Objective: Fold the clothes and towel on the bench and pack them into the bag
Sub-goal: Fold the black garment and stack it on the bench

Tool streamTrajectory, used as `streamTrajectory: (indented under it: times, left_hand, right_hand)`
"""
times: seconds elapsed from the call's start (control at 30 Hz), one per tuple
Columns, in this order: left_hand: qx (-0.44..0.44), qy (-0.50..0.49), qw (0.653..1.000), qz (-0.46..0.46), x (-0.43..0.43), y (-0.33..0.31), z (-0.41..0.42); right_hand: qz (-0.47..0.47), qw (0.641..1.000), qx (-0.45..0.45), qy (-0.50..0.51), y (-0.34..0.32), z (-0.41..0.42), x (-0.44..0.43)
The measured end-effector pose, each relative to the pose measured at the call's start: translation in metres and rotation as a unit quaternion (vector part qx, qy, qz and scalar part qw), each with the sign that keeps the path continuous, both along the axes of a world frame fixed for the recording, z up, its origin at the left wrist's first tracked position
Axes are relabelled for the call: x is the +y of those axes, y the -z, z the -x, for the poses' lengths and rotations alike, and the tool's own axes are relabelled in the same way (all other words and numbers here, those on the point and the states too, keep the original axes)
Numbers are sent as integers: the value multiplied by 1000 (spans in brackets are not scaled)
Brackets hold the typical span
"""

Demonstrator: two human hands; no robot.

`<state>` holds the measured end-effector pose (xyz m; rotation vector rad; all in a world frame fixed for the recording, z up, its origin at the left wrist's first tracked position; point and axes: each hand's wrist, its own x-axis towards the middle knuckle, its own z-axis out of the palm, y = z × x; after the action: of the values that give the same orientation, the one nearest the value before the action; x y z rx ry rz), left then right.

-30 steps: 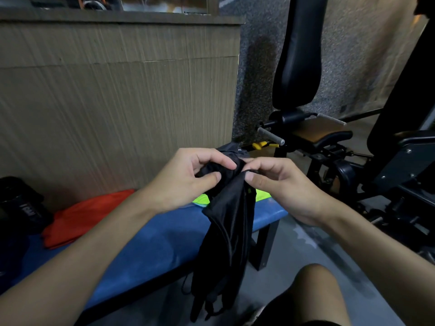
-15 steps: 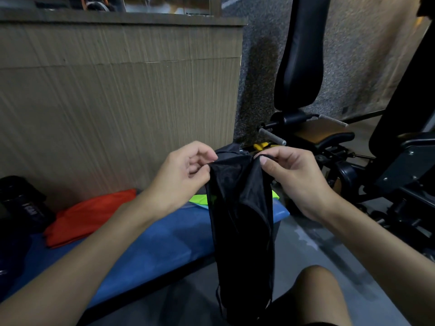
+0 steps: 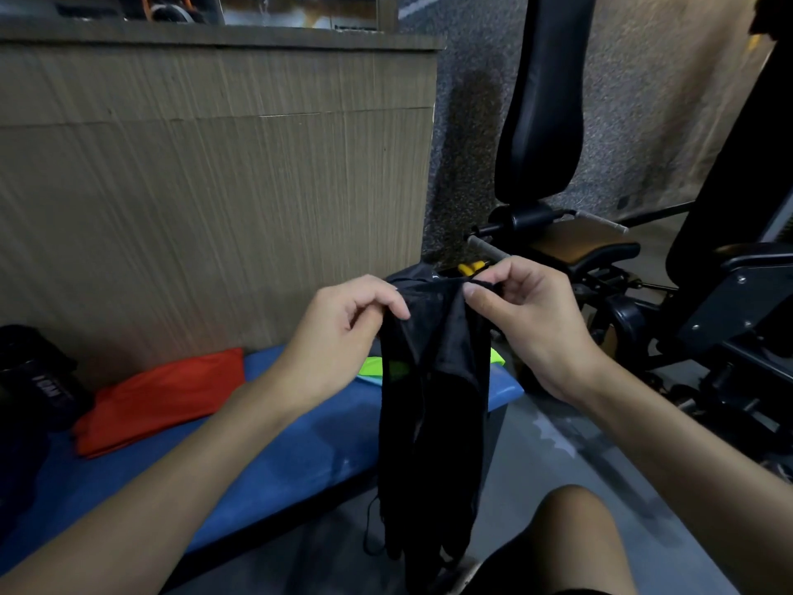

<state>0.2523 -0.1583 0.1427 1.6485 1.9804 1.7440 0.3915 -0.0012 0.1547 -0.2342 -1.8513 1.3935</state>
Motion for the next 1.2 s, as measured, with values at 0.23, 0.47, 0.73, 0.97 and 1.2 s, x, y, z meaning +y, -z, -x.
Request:
streamTrajectory:
  times: [0.23, 0.47, 0.73, 0.97, 1.2]
  left_hand:
    - [-2, 0, 996, 89, -2, 6, -7]
    - [55, -84, 992, 75, 8, 17, -16]
    - [-37, -67, 997, 16, 7, 9, -11]
    - [-72, -35, 995, -53, 12, -1, -12]
    - [-51, -28, 998, -27, 11, -3, -8]
  right_hand:
    - [-7, 1000, 14, 16, 1, 7, -3]
    - [-32, 998, 26, 45, 0, 12, -8]
    - [-79, 996, -4, 31, 3, 2, 6]
    - [-225, 965, -132, 38, 4, -6, 17]
    - [-202, 970, -130, -36, 7, -8, 12]
